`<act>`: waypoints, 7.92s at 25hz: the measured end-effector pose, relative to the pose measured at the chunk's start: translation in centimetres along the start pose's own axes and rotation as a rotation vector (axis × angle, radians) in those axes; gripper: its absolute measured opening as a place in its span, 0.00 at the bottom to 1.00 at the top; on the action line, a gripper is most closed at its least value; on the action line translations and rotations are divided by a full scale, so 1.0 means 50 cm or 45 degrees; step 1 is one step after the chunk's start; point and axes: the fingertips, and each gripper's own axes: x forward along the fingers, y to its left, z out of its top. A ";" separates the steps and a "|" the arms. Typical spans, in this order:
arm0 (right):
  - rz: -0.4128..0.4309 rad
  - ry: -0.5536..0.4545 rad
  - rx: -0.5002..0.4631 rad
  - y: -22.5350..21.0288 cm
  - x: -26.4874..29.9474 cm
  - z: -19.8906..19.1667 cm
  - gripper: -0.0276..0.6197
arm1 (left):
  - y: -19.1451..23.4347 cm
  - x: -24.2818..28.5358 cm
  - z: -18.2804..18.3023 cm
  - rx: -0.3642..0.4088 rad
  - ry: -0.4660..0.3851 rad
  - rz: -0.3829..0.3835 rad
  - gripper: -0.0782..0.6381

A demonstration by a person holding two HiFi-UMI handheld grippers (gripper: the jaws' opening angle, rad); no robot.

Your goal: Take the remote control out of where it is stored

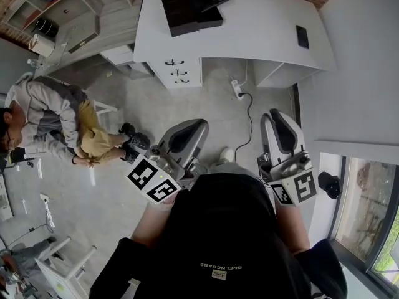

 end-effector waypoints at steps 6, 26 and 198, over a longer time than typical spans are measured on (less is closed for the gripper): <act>0.011 -0.002 0.025 -0.032 -0.001 -0.008 0.13 | -0.005 0.027 -0.005 0.029 0.011 0.019 0.12; 0.051 -0.031 0.127 -0.137 -0.010 -0.018 0.13 | -0.012 0.113 -0.029 0.084 0.044 0.067 0.12; 1.127 1.469 -1.133 -0.560 1.070 -0.748 0.53 | 0.736 0.265 0.289 -0.123 -0.224 0.843 0.12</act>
